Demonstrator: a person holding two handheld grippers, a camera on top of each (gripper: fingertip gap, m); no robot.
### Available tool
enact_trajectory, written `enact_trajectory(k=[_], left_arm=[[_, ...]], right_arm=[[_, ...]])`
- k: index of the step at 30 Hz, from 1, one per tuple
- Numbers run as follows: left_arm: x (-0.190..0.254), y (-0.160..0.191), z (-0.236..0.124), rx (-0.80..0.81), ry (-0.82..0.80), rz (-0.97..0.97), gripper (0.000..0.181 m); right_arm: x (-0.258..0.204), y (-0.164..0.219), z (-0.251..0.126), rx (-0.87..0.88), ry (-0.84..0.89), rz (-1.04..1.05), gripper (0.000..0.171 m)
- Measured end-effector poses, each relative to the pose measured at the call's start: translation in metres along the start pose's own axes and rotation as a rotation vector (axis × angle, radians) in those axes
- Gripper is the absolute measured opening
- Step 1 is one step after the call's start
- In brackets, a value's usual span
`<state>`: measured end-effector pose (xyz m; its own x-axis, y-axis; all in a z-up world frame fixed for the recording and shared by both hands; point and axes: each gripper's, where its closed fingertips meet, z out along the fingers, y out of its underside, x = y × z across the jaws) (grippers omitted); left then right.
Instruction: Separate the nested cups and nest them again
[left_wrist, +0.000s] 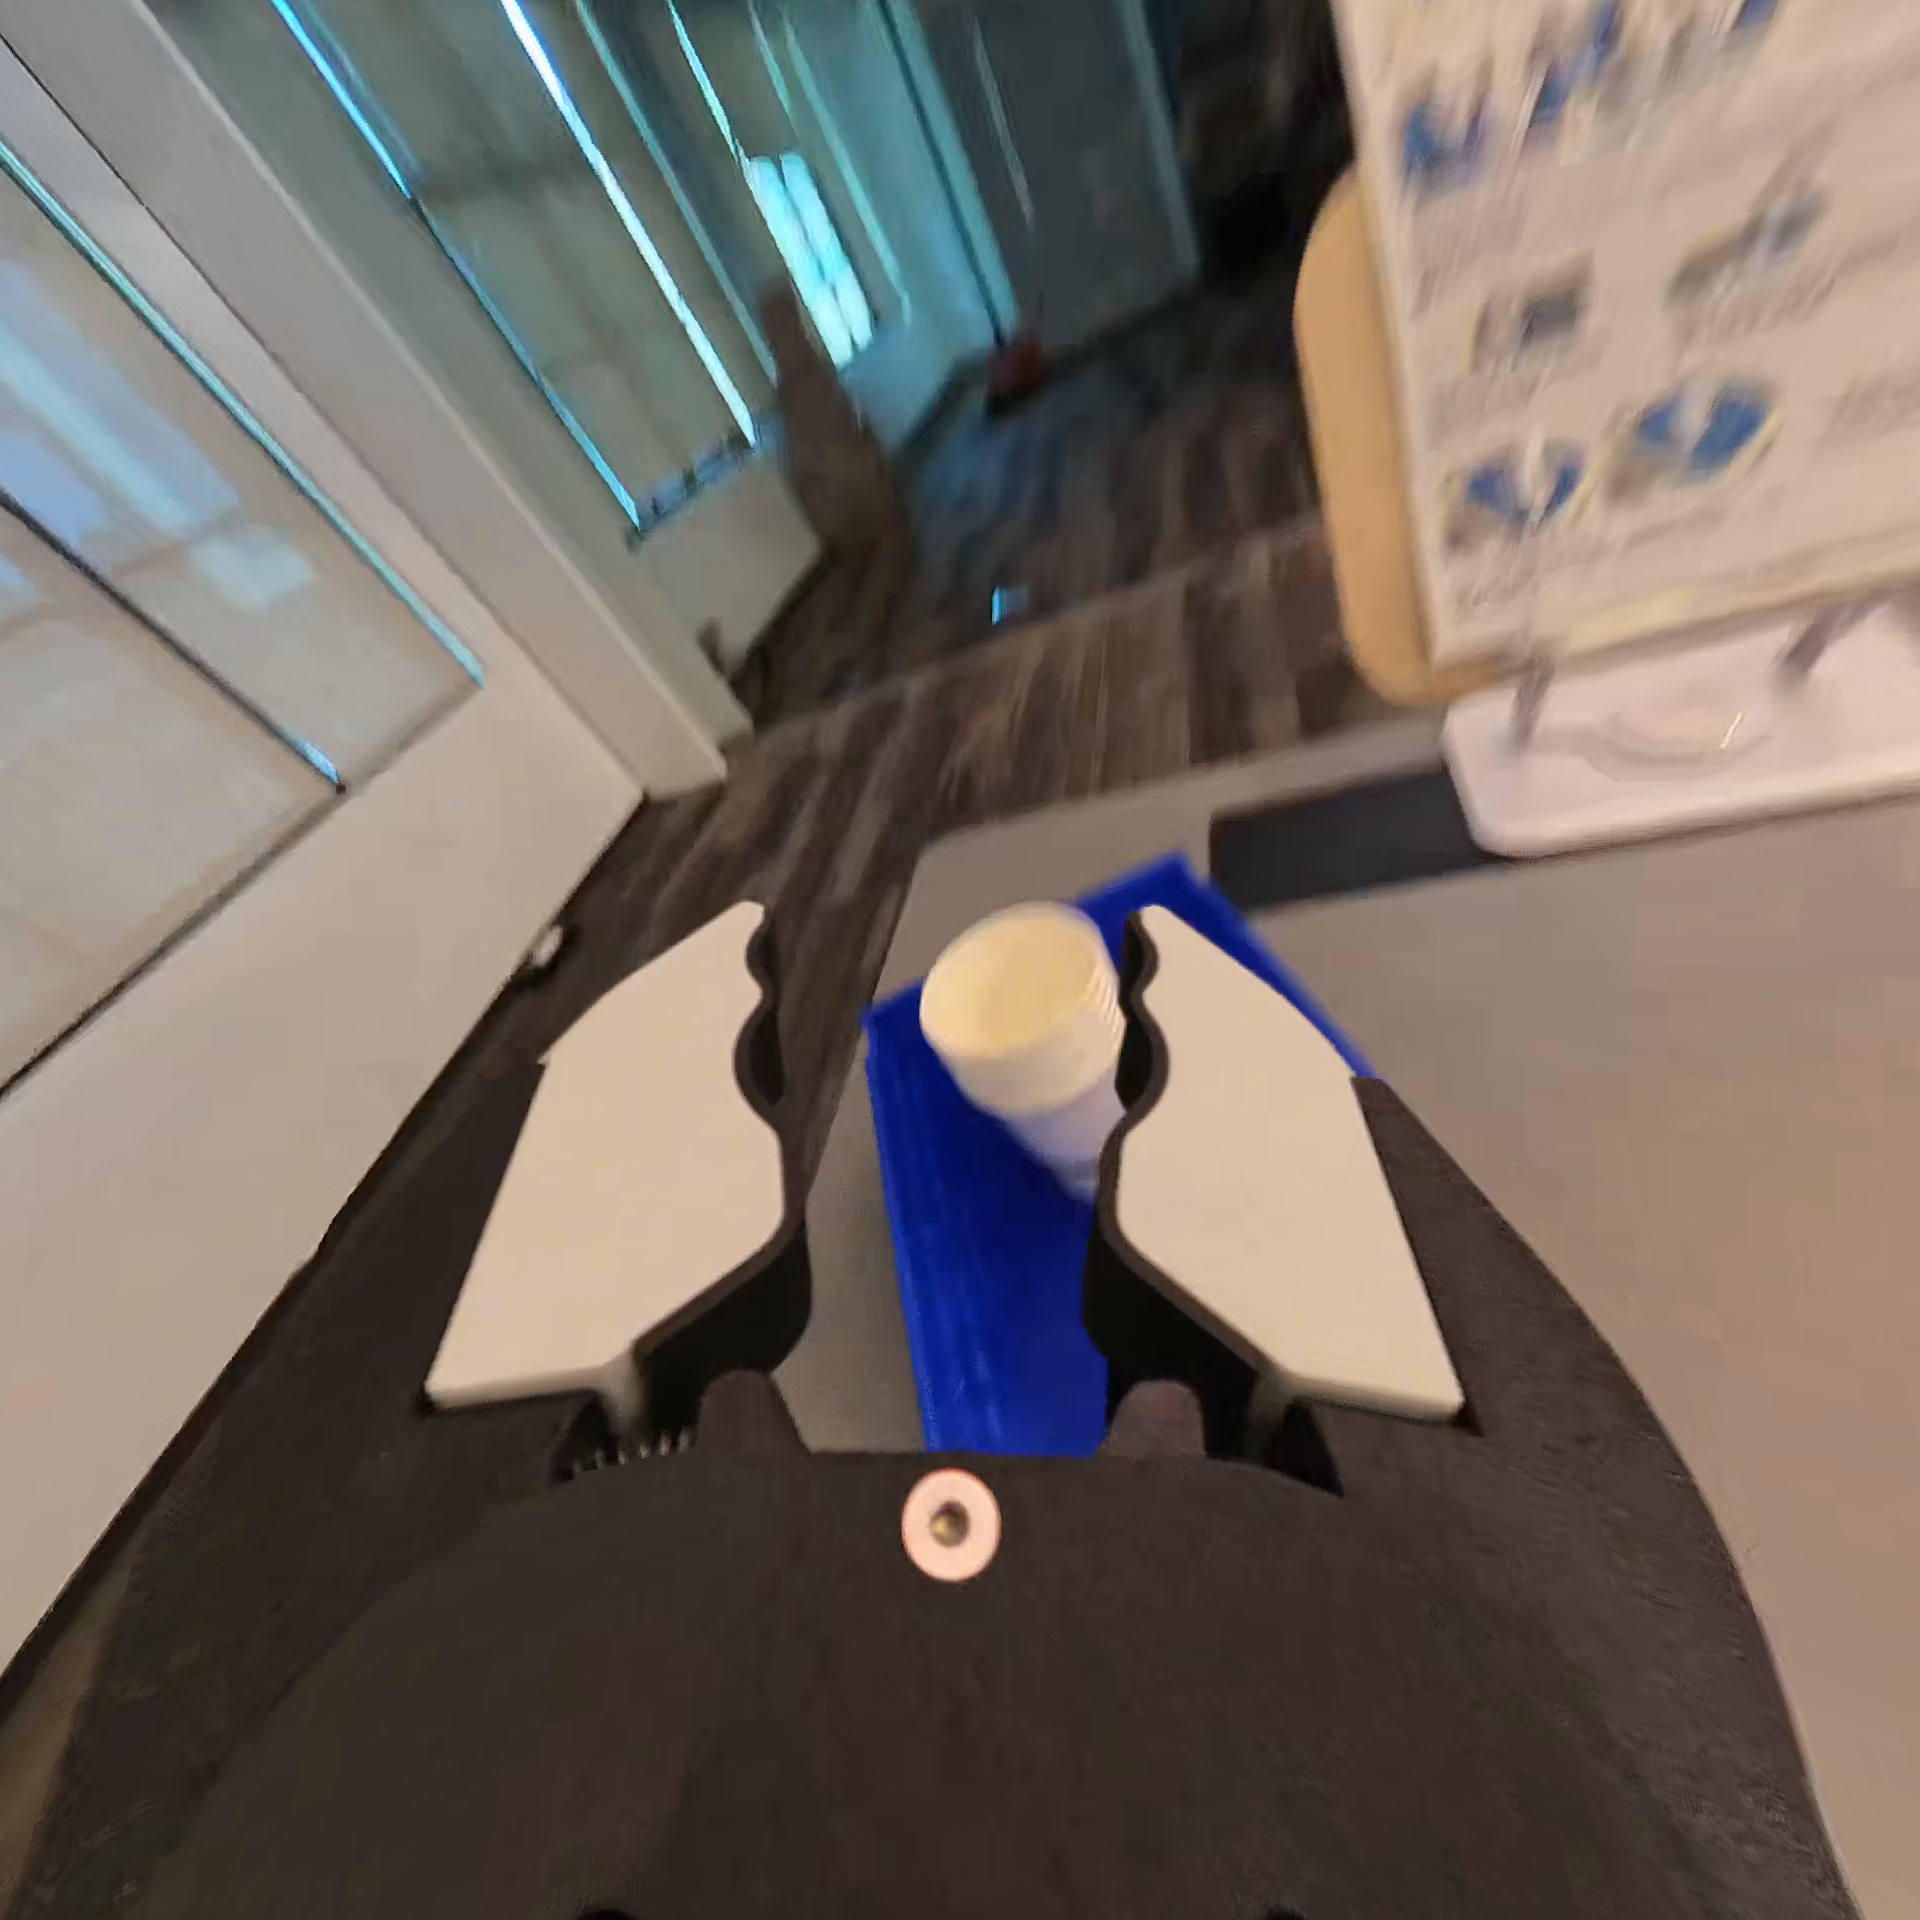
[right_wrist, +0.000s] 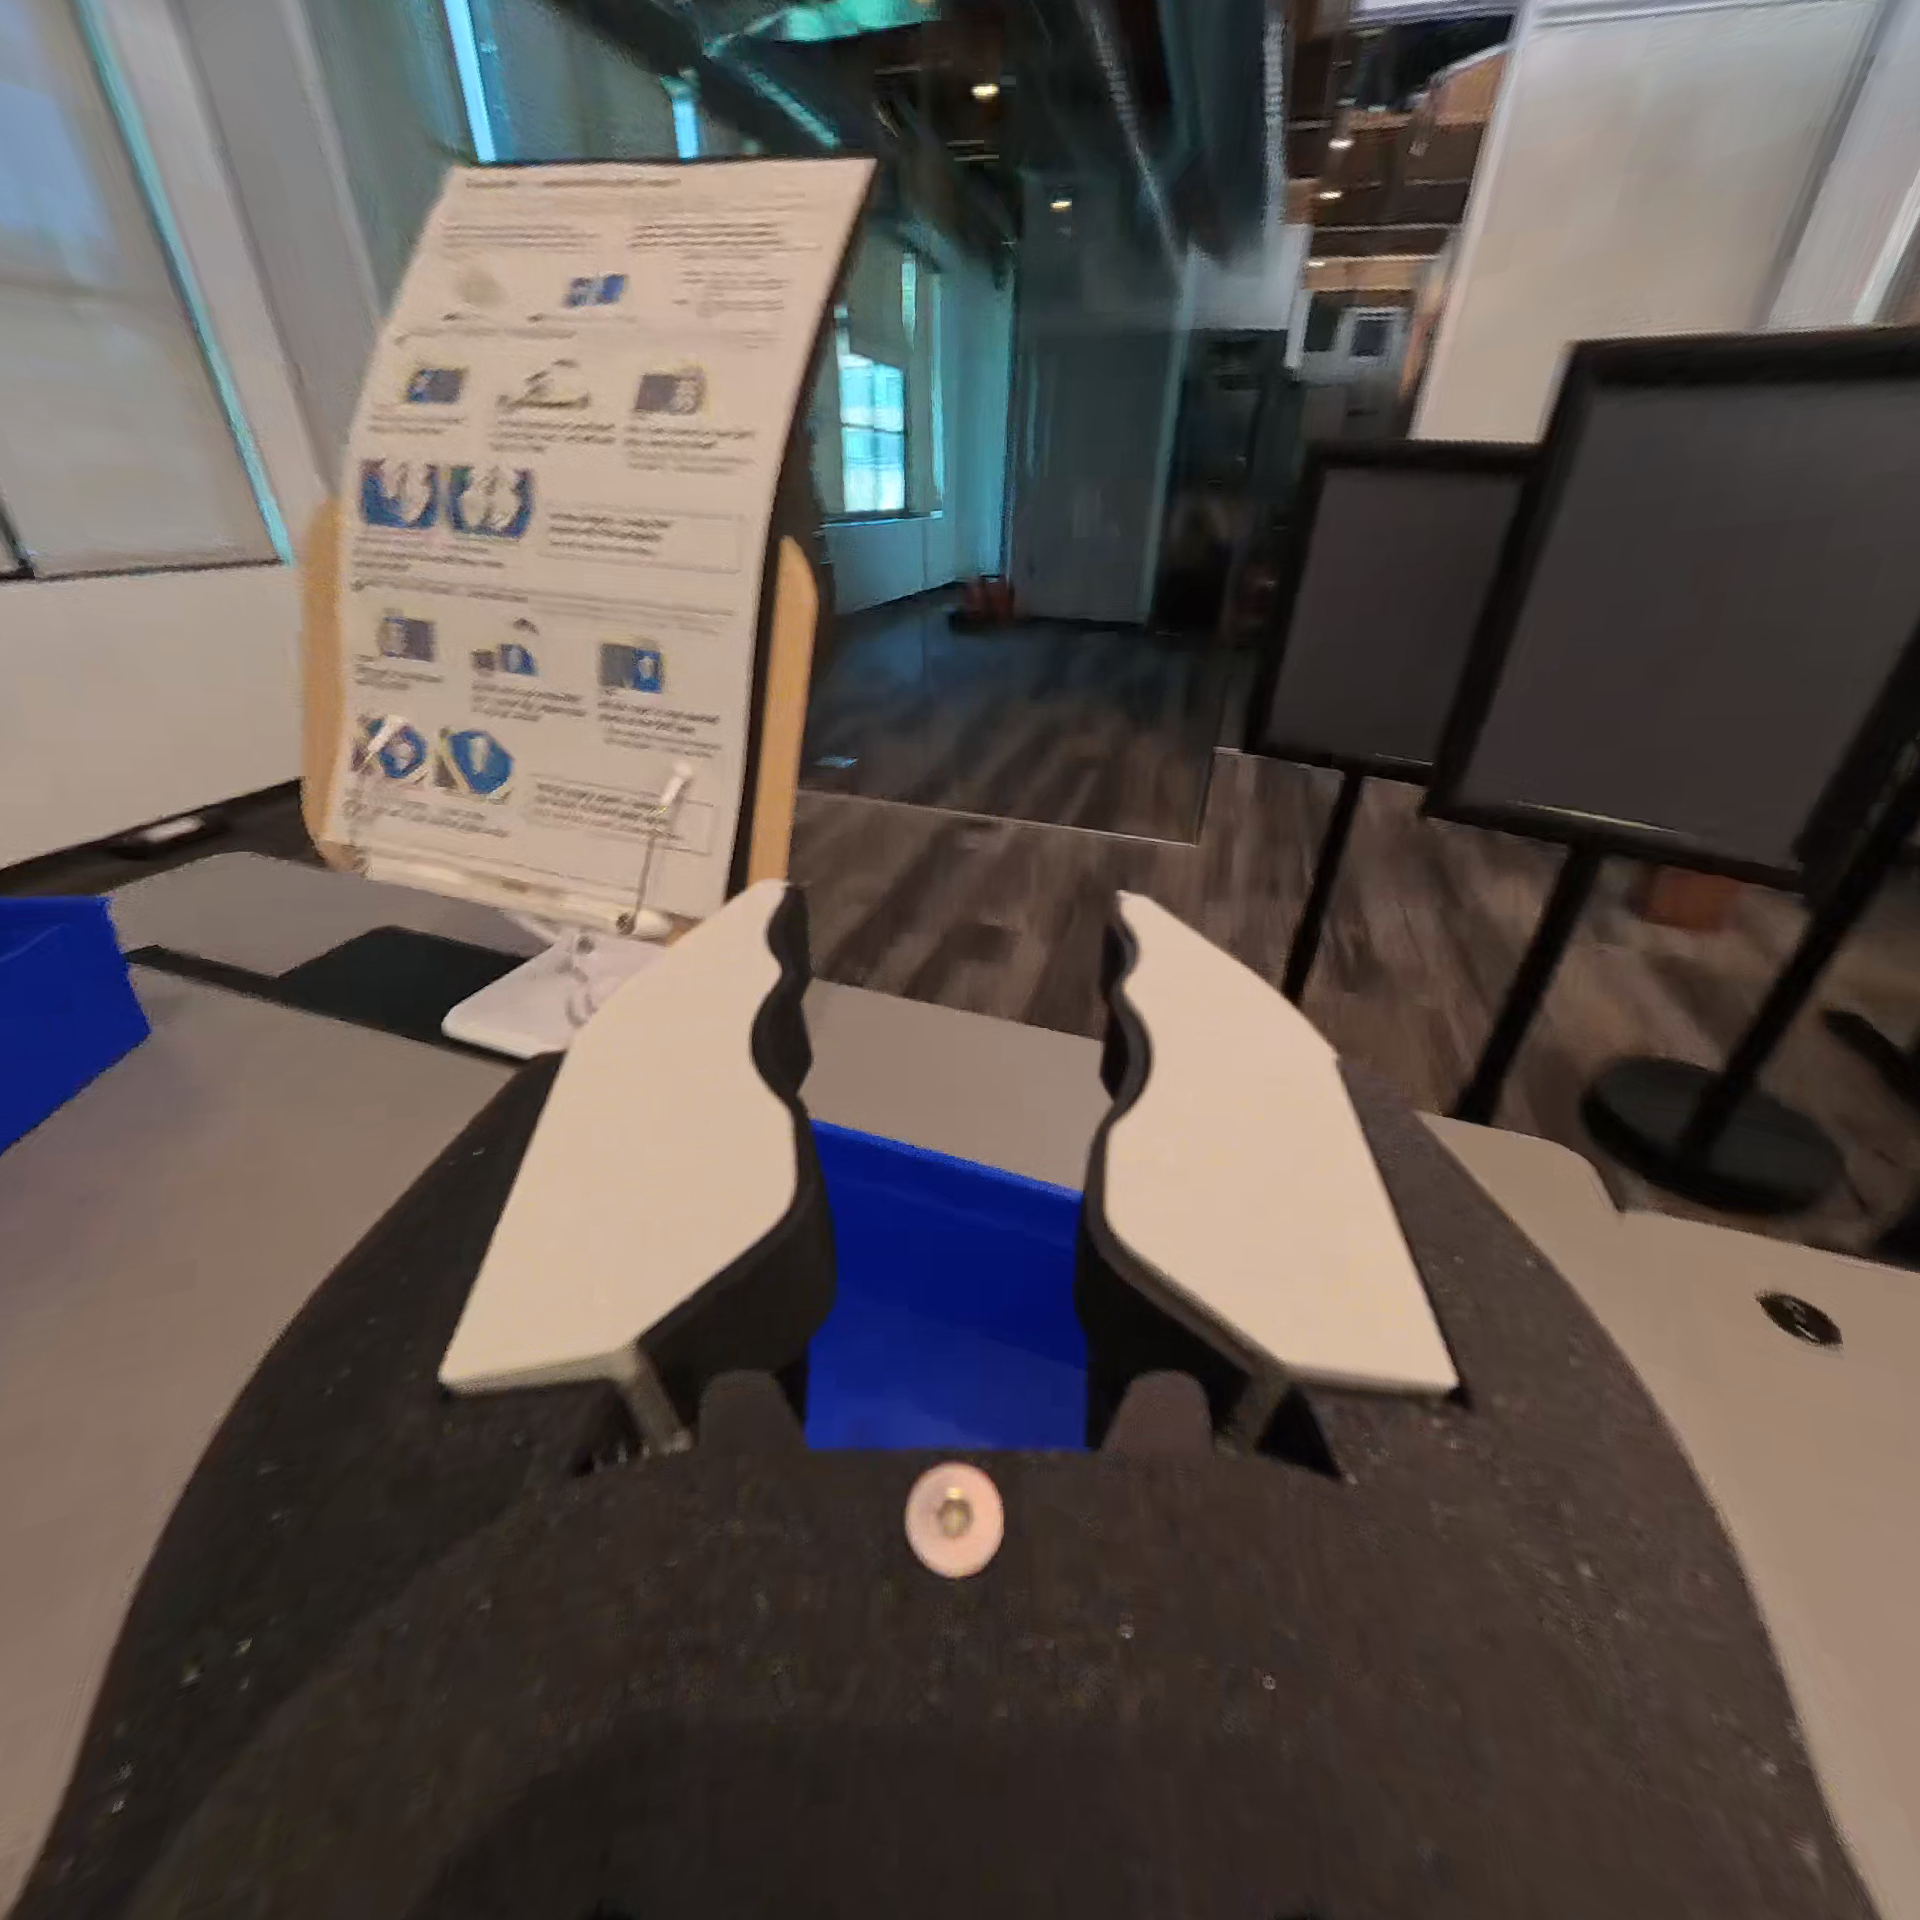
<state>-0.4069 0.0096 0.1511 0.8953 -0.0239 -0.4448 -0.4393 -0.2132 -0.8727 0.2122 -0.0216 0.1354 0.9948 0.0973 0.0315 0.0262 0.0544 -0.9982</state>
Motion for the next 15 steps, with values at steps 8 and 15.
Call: enact_trajectory(k=[8,15], left_arm=[[-0.028,0.179,0.081,-0.623,0.166,-0.195,0.068],[-0.004,0.245,0.092,-0.905,0.276,-0.292,0.055]], right_arm=[[0.002,0.049,0.003,-0.238,-0.121,0.055,0.047],[0.010,0.035,-0.014,-0.187,-0.155,0.119,0.044]])
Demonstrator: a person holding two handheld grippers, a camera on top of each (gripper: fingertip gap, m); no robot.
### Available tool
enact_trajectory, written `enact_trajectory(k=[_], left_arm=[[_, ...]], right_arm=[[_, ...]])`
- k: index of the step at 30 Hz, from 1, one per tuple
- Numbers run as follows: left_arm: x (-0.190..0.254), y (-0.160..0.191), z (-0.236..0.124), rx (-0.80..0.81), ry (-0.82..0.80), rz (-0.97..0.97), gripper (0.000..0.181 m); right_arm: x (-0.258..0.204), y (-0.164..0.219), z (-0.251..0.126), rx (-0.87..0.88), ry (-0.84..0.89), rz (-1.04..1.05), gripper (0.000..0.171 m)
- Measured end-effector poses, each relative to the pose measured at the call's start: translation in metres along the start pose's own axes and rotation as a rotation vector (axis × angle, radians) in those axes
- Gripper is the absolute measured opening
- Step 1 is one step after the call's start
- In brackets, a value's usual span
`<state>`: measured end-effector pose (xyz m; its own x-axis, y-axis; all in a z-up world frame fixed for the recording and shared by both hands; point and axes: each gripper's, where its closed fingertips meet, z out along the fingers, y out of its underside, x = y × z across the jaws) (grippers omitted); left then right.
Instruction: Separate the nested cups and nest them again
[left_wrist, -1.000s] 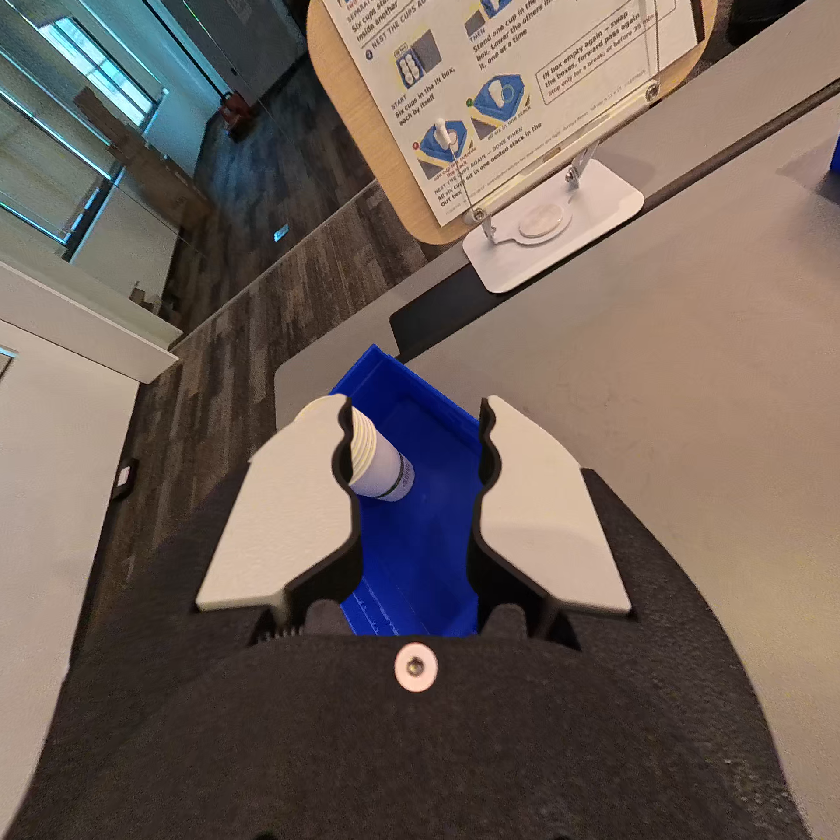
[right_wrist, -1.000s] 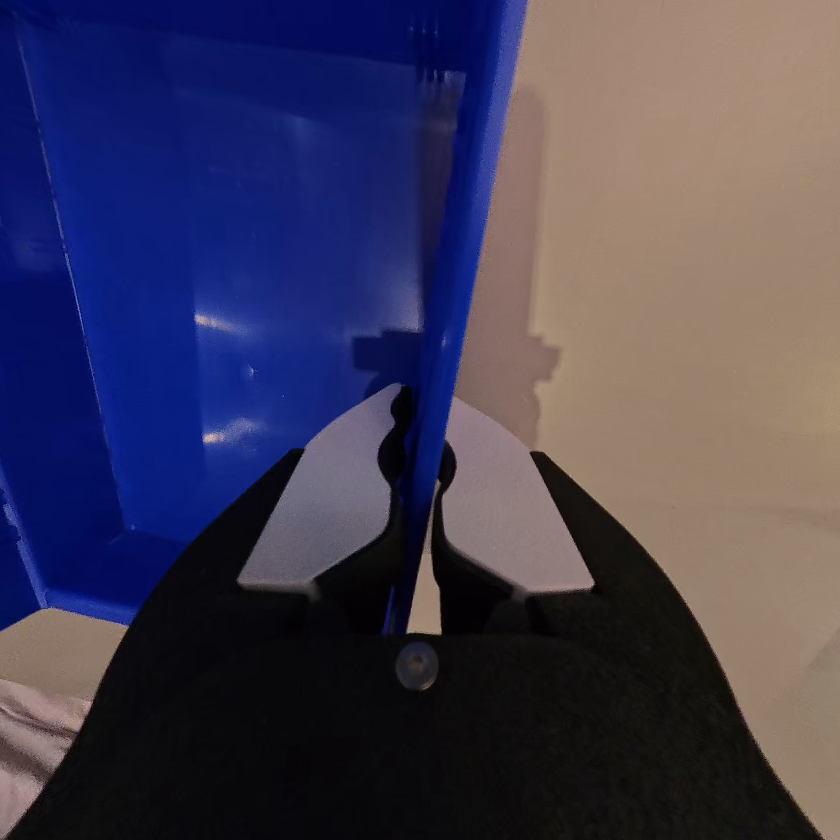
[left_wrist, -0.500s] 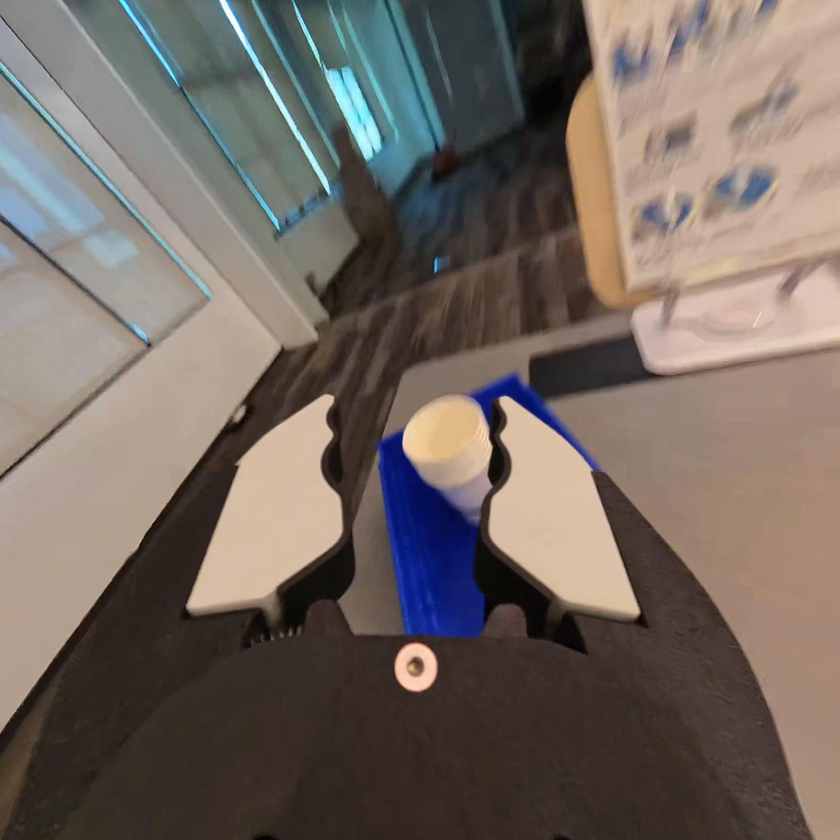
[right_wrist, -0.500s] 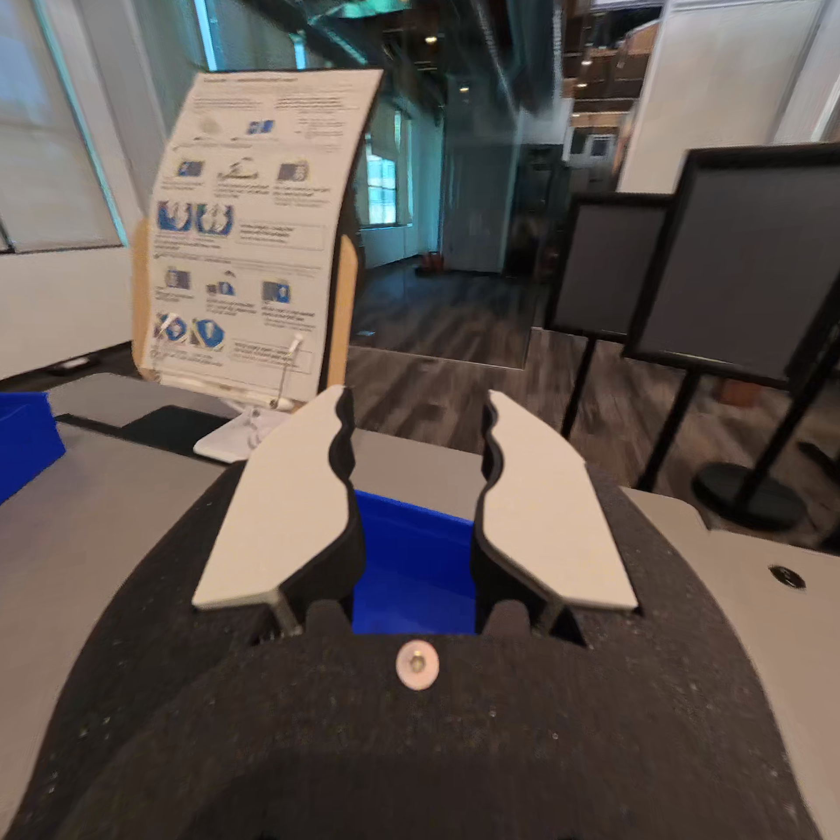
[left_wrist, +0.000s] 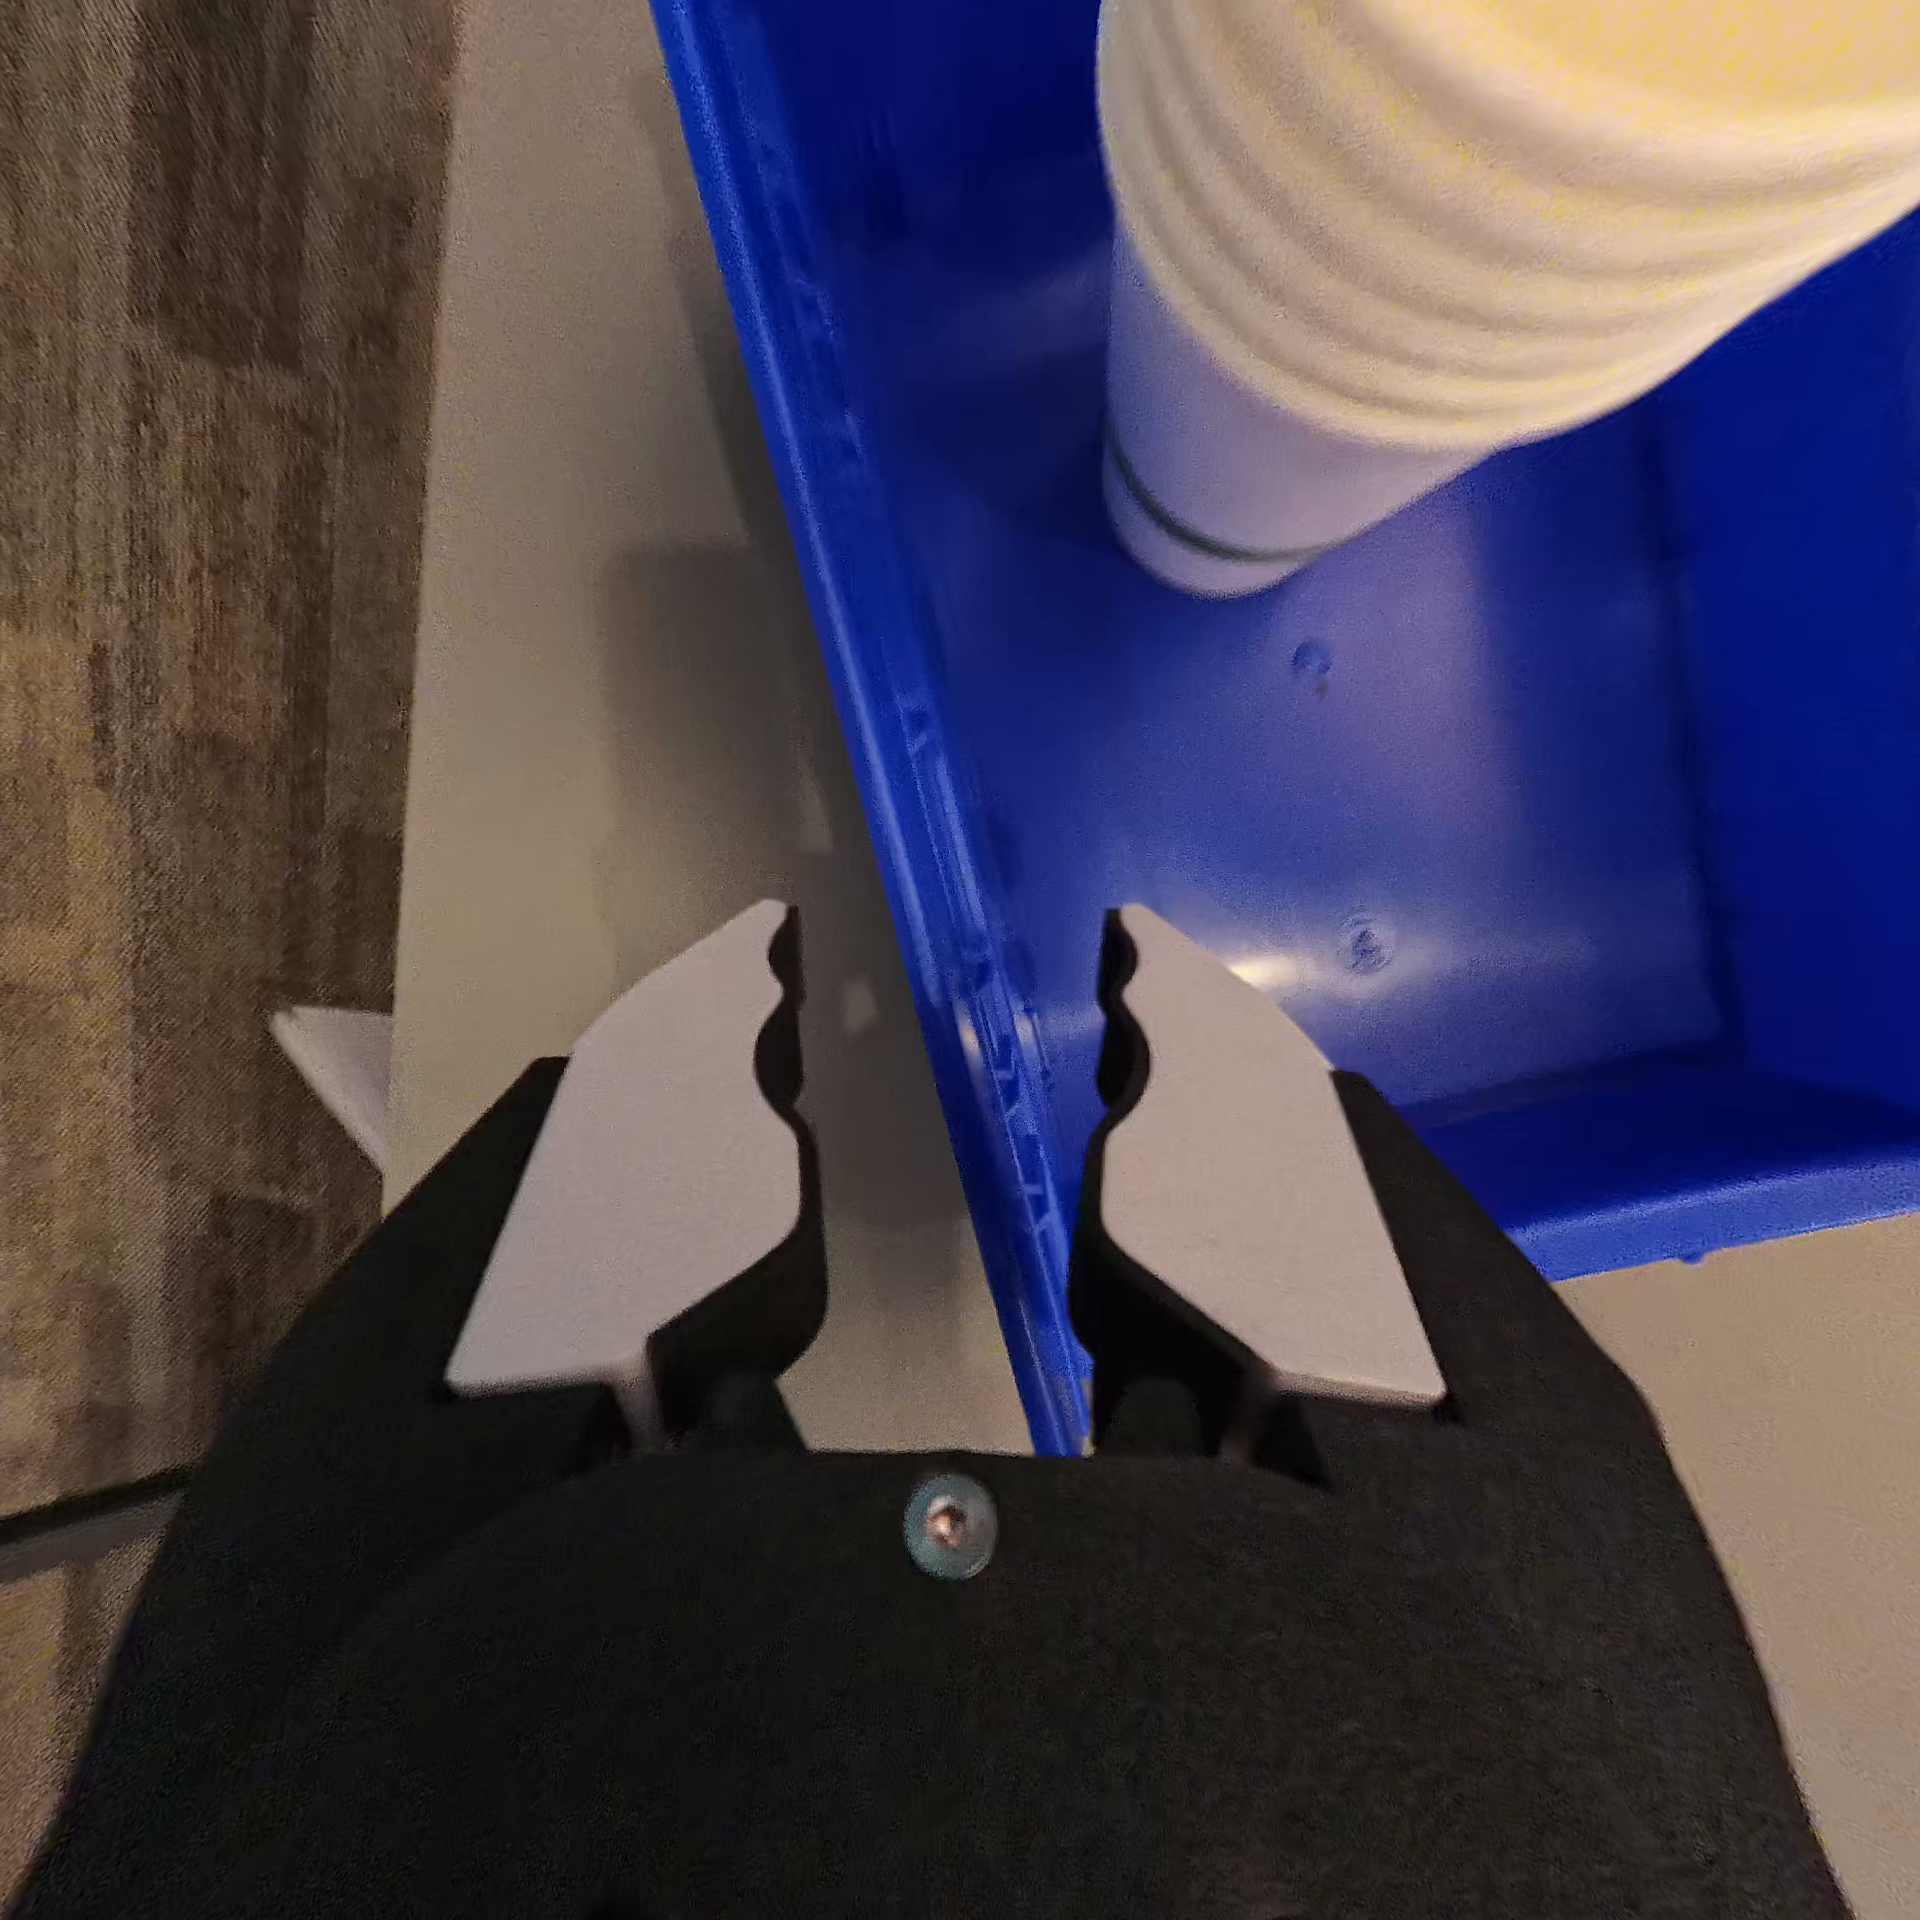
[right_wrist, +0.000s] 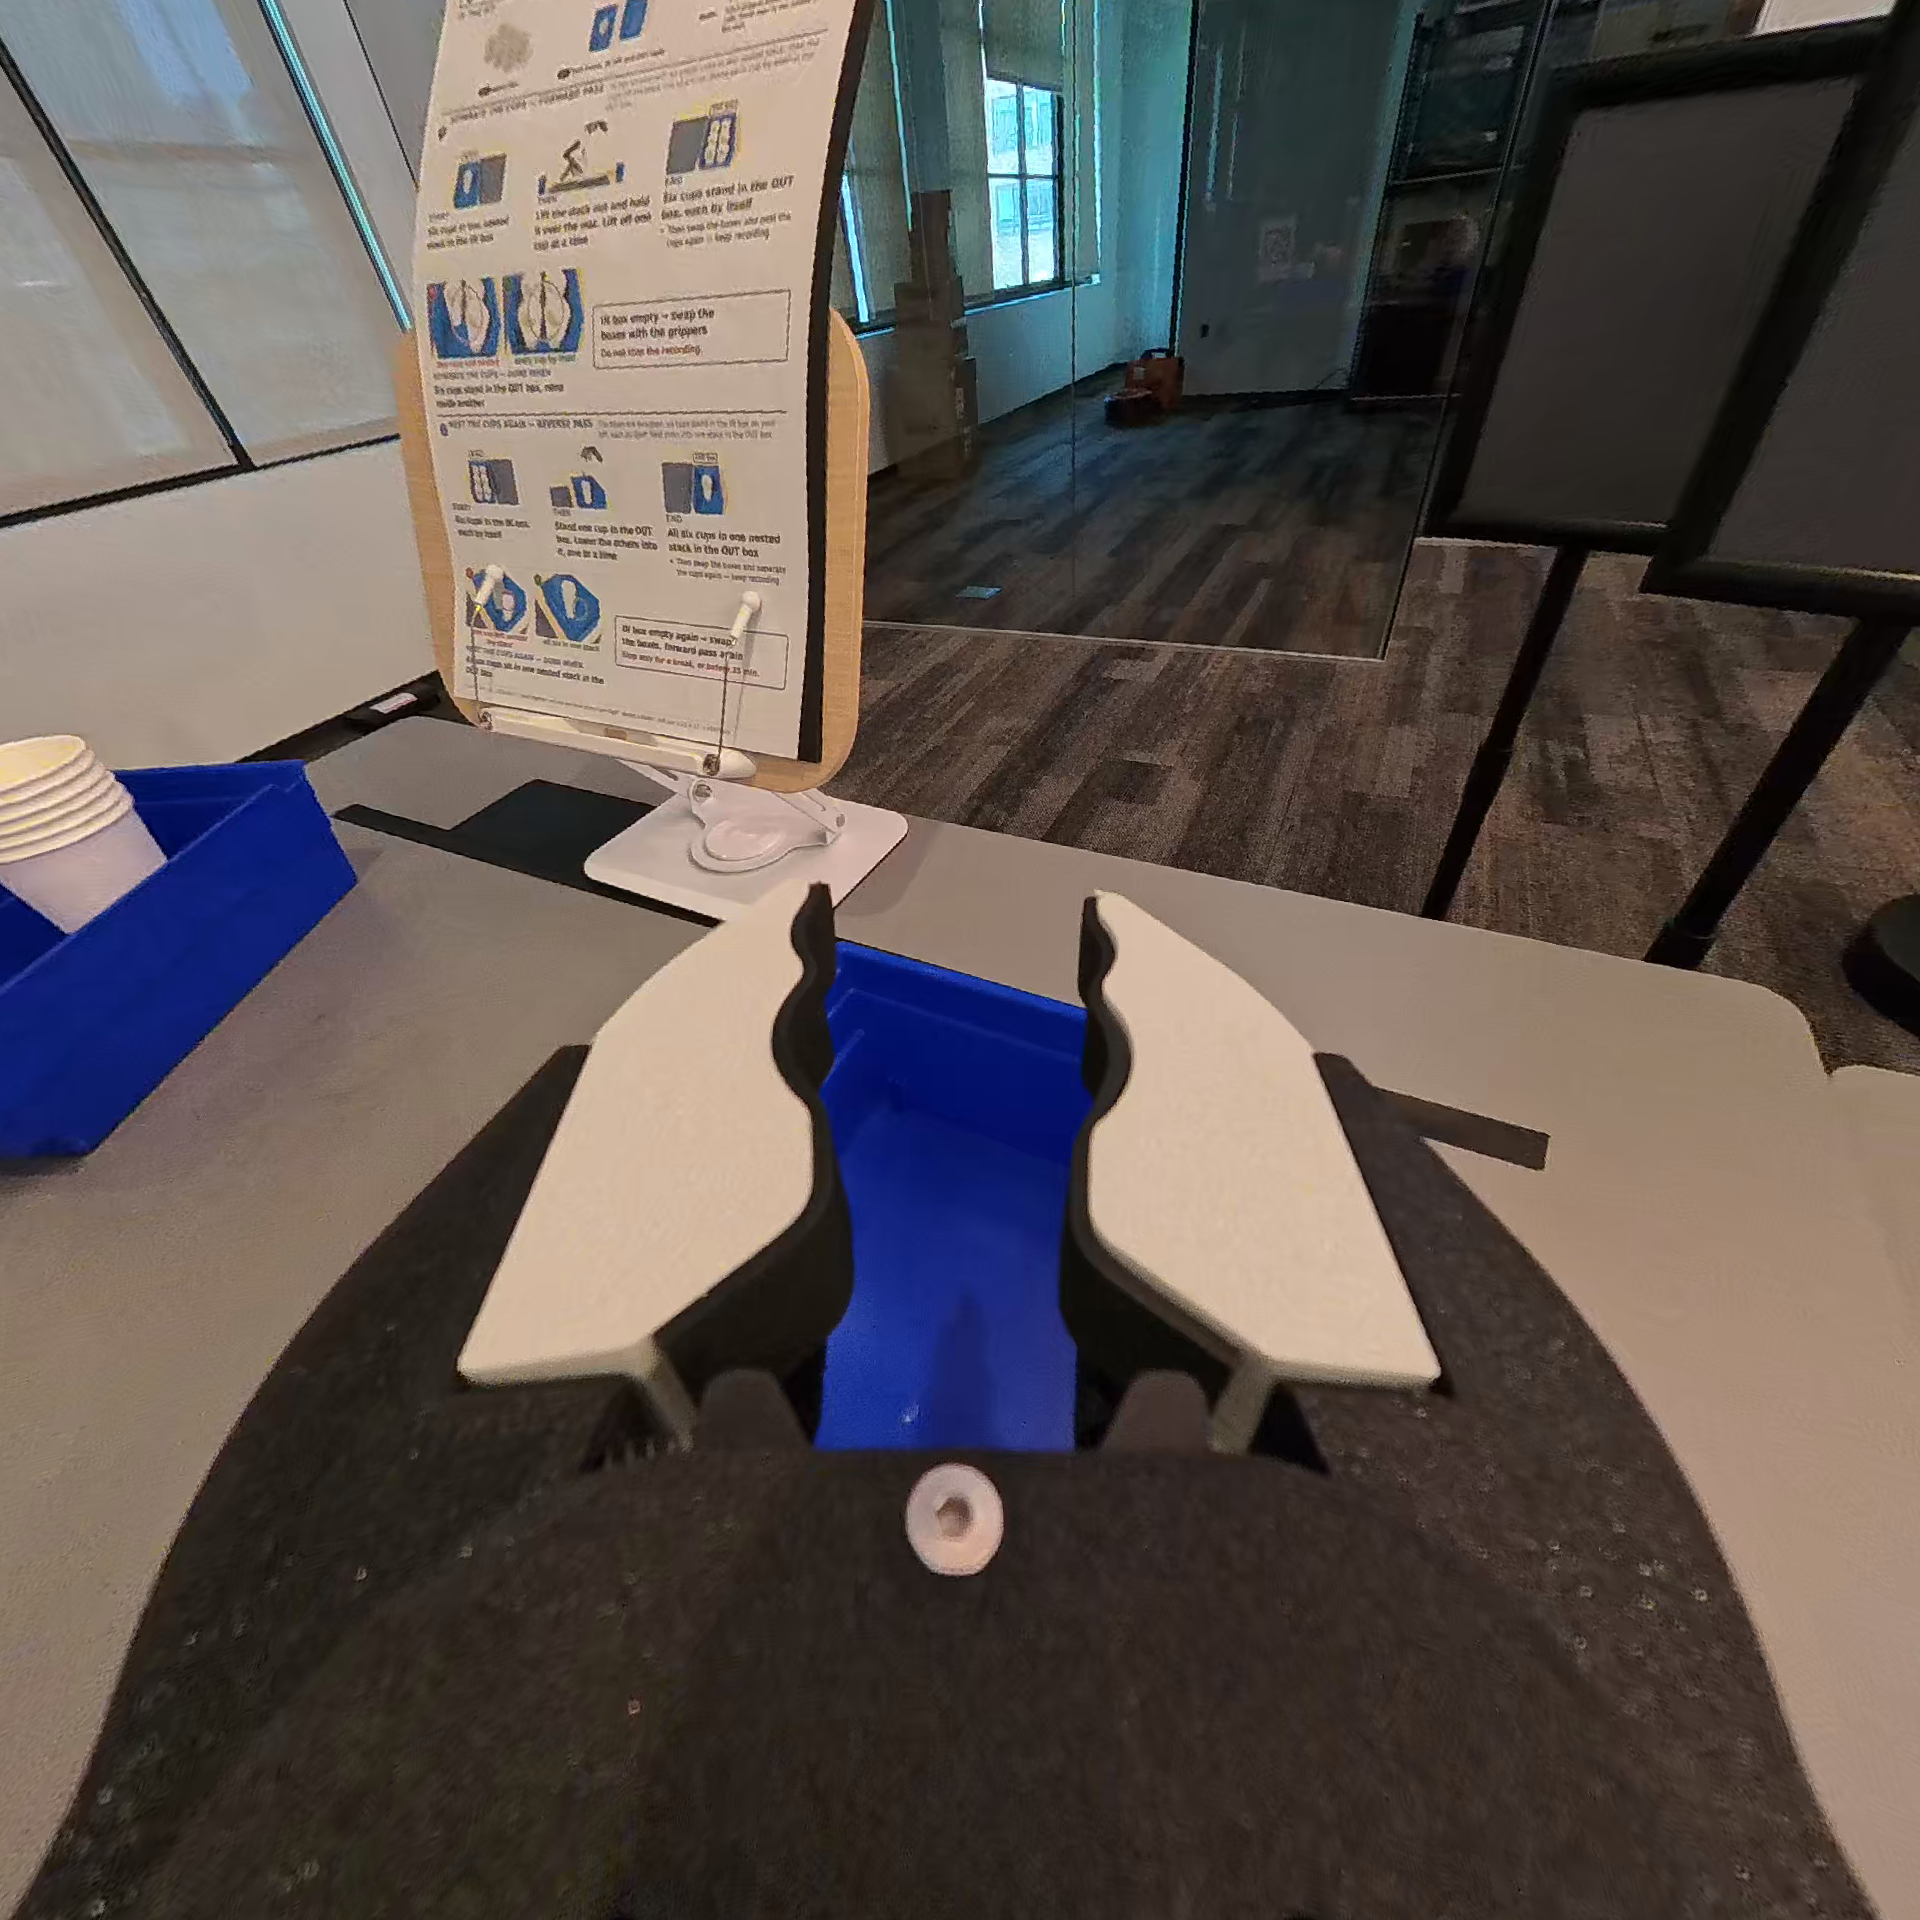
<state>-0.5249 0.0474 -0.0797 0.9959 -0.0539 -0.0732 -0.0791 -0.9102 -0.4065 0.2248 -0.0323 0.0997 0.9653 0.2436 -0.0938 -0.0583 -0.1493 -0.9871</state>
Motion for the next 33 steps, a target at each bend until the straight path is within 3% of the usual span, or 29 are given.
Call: enact_trajectory(k=[4,7,11,20,33], left_arm=[[0.006,0.023,0.021,-0.142,-0.017,0.055,0.029],[0.001,0.026,0.025,-0.164,-0.079,0.125,0.023],[0.016,0.018,0.026,-0.108,0.089,0.141,0.013],[0.029,0.009,0.029,-0.088,0.166,0.361,0.010],[0.029,0.005,0.031,-0.067,0.208,0.404,0.010]], right_arm=[[0.006,0.001,-0.009,0.001,-0.015,0.030,0.043],[0.010,0.002,-0.013,0.017,-0.029,0.062,0.040],[0.009,0.005,-0.014,0.020,-0.066,0.097,0.037],[0.003,0.014,-0.005,-0.058,-0.067,0.055,0.036],[0.000,0.028,0.008,-0.137,-0.054,0.023,0.037]])
